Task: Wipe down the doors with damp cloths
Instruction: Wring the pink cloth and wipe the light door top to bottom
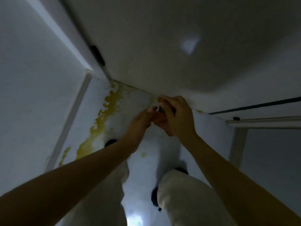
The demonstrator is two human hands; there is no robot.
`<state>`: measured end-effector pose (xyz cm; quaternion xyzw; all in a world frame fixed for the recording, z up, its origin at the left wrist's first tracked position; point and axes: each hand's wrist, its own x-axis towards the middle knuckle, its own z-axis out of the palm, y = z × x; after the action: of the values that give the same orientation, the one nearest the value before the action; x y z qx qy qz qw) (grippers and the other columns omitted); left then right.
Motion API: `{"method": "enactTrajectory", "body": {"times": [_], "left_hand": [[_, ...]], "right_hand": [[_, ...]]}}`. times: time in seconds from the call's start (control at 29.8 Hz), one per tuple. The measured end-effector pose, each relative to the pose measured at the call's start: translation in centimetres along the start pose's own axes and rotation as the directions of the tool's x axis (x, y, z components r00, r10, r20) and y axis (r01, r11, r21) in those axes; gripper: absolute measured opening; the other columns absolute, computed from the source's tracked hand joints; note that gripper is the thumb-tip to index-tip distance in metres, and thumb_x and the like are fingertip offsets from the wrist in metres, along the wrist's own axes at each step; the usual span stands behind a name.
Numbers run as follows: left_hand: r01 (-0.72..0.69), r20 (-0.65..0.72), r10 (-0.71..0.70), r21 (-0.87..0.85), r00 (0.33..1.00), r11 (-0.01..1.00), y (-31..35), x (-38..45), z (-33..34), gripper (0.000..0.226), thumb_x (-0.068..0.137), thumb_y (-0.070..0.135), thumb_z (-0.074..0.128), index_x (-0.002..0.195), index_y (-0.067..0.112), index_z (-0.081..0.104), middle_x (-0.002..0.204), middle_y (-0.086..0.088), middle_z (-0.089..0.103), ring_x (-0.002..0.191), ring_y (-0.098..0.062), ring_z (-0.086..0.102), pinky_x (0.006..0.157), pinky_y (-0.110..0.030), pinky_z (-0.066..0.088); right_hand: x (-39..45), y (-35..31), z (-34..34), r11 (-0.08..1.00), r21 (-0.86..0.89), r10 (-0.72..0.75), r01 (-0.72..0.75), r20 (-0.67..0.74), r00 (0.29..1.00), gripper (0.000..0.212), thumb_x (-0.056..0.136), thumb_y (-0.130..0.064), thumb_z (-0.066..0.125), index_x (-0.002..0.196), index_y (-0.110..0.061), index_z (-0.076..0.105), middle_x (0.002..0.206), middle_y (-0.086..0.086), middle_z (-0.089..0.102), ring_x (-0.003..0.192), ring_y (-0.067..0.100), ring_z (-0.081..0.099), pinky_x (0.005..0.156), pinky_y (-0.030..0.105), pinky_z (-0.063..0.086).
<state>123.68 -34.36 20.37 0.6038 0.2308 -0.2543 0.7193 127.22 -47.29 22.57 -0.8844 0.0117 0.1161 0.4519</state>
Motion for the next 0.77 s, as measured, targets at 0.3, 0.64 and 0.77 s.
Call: {"method": "enactTrajectory", "body": {"times": [0.3,0.64,0.77], "left_hand": [[-0.1,-0.265,0.035,-0.236,0.964,0.966,10.7,-28.1,1.3,0.026,0.091,0.006,0.057,0.117,0.001,0.06,0.106,-0.011,0.07,0.098,-0.016,0.067,0.081,-0.024,0.053],[-0.55,-0.809,-0.138,-0.502,0.571,0.667,8.3,-54.8,-2.2,0.019,0.095,0.014,0.053,0.113,0.015,0.058,0.102,-0.005,0.071,0.092,-0.019,0.068,0.073,-0.034,0.056],[-0.668,-0.899,-0.233,-0.433,0.371,0.605,0.9,-66.8,-6.3,0.033,0.092,0.013,0.058,0.123,0.024,0.056,0.107,-0.006,0.068,0.097,-0.025,0.066,0.076,-0.036,0.056]], "right_hand": [[-13.0,-22.0,-8.5,0.971,0.153,0.134,-0.181,0.276,0.952,0.021,0.095,-0.041,0.05,0.098,-0.029,0.067,0.088,-0.014,0.065,0.081,-0.006,0.059,0.078,0.023,0.048],[-31.5,-37.2,-3.8,0.991,0.128,-0.095,-0.025,0.837,0.539,0.055,0.085,-0.046,0.063,0.136,-0.036,0.045,0.124,-0.014,0.053,0.114,0.003,0.053,0.093,0.022,0.043],[-43.2,-40.5,3.3,0.985,0.075,-0.117,0.153,0.949,0.292,0.061,0.079,-0.043,0.072,0.134,-0.042,0.044,0.107,-0.022,0.053,0.1,-0.007,0.051,0.079,0.012,0.041]]}}
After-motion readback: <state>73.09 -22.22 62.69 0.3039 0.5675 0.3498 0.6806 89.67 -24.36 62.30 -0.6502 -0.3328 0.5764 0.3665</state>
